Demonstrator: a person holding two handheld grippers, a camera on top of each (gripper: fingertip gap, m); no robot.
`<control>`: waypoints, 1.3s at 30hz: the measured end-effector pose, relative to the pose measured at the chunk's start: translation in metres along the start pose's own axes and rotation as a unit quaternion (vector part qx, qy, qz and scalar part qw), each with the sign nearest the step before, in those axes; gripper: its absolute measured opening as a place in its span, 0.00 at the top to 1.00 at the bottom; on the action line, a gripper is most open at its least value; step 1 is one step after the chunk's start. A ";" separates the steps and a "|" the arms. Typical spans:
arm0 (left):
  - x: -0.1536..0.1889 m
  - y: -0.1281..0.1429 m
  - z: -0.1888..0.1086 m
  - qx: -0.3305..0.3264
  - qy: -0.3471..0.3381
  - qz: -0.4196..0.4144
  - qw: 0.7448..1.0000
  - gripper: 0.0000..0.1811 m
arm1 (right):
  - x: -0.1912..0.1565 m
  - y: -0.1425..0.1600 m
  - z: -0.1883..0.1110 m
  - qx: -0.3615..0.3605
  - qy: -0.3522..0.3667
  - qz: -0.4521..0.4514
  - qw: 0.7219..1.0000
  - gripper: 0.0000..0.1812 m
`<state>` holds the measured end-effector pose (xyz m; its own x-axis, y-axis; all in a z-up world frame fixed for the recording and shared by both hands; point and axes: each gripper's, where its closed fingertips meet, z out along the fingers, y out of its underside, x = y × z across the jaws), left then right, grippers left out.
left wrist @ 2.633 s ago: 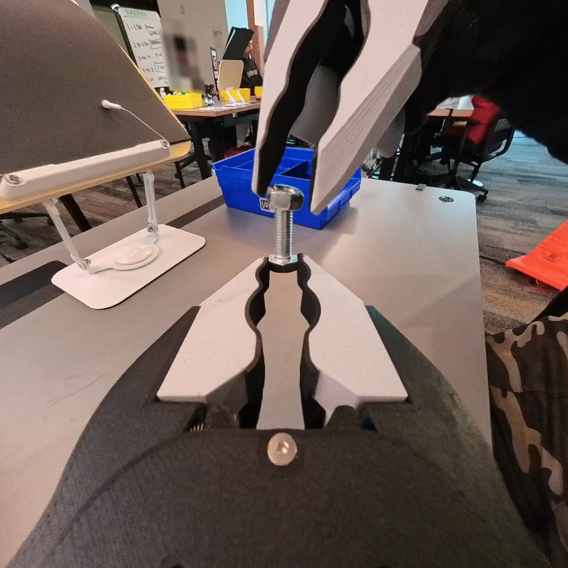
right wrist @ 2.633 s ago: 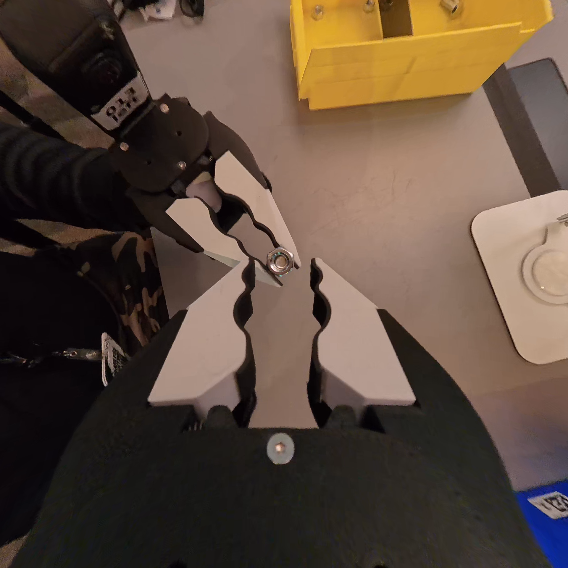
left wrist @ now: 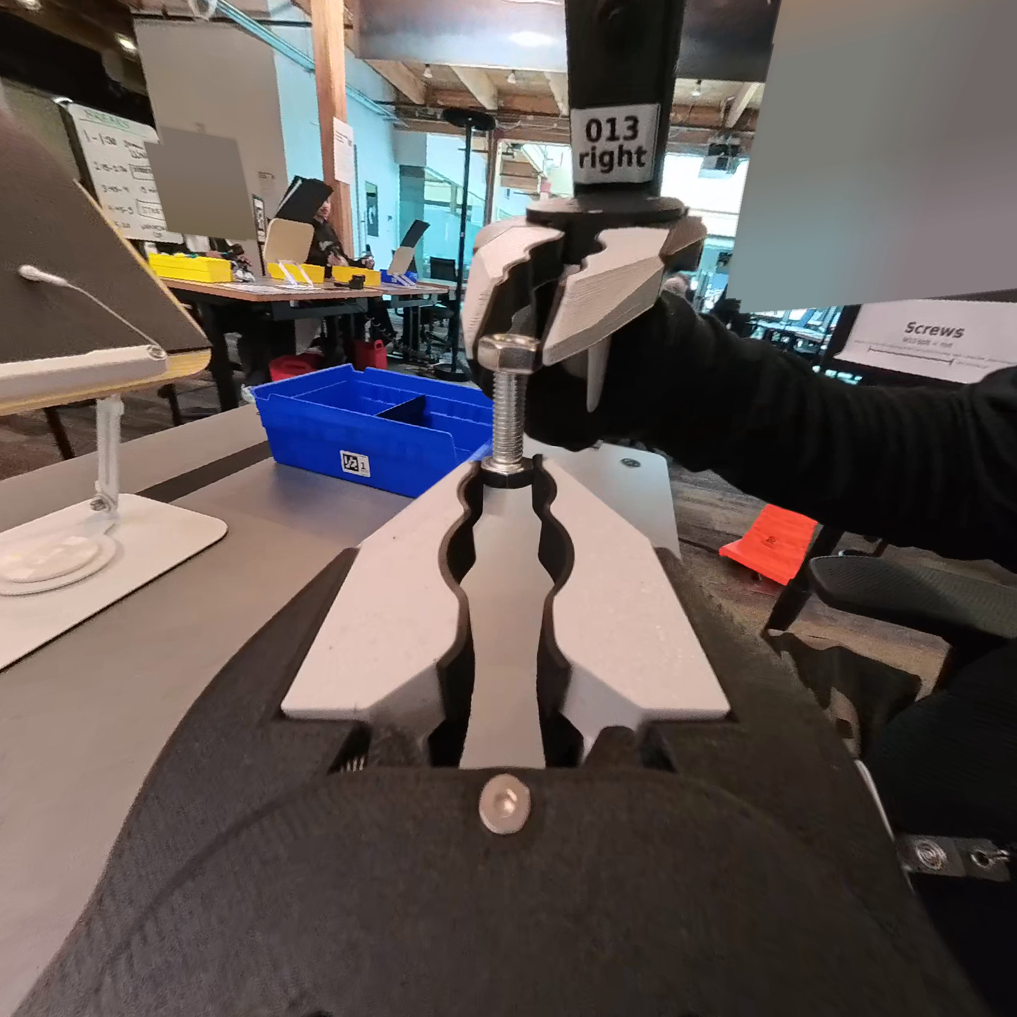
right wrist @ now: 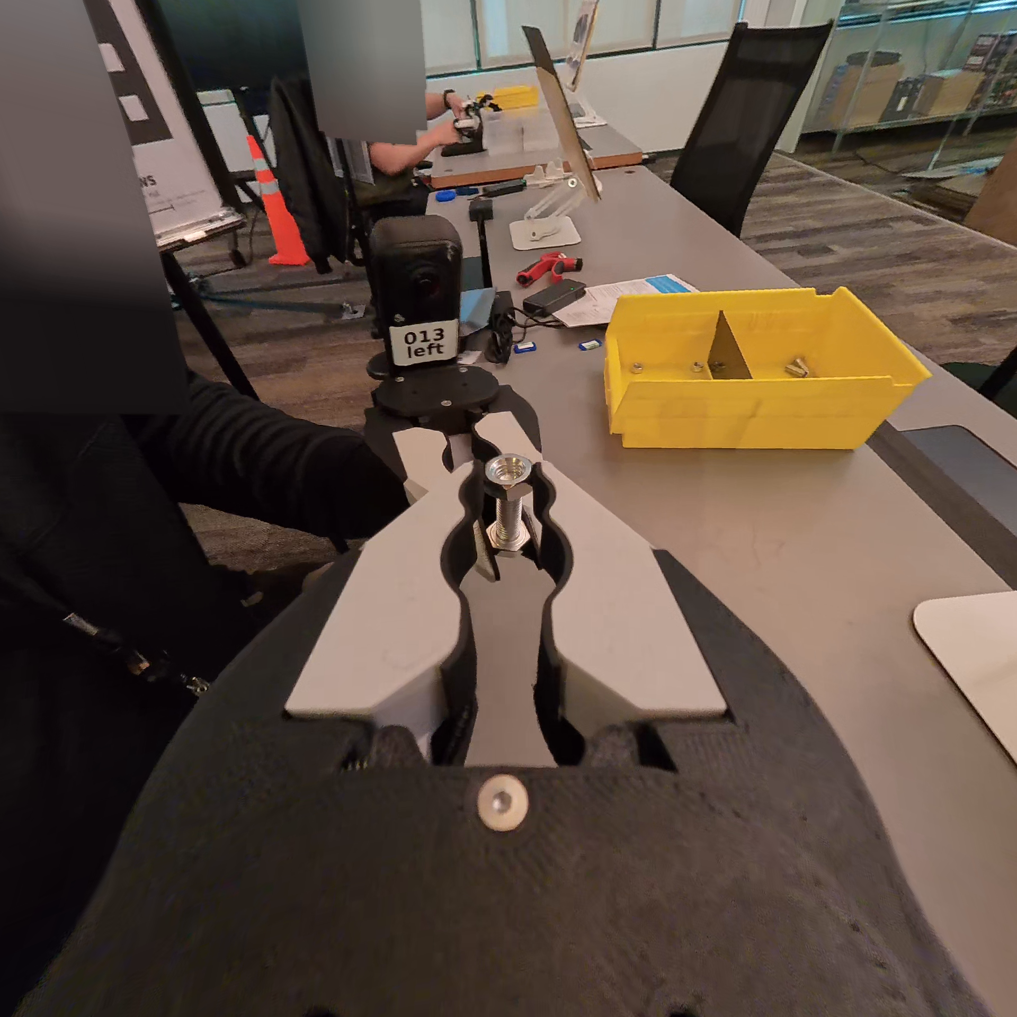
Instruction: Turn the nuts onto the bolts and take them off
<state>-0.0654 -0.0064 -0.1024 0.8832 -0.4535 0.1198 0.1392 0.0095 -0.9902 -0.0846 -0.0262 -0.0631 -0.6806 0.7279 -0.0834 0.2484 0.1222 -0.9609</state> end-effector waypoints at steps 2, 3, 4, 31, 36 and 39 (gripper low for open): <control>-0.003 0.000 0.000 -0.004 -0.013 0.005 1.000 0.91 | 0.002 0.000 0.000 0.002 0.015 0.006 1.000 0.91; -0.004 0.000 0.000 -0.005 -0.020 0.008 1.000 0.91 | 0.004 0.000 0.000 0.005 0.023 0.011 1.000 0.91; -0.006 0.000 0.000 -0.005 -0.028 0.009 1.000 0.91 | 0.005 0.000 0.000 0.011 0.032 0.016 0.999 0.91; -0.014 0.007 0.004 -0.024 -0.062 0.007 0.998 0.91 | 0.016 0.006 0.000 0.069 0.167 0.046 0.982 0.88; -0.014 0.007 0.004 -0.023 -0.061 0.005 0.998 0.91 | 0.016 0.004 -0.002 0.073 0.167 0.043 0.982 0.85; -0.015 0.008 0.004 -0.025 -0.062 0.005 0.998 0.91 | 0.014 0.005 -0.003 0.069 0.164 0.039 0.983 0.86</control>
<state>-0.0758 0.0041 -0.1114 0.9334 -0.3402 0.1143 0.1101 -0.0318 -0.9934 -0.0913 -0.0131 -0.0682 -0.3980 0.9128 -0.0912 0.1802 -0.0196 -0.9834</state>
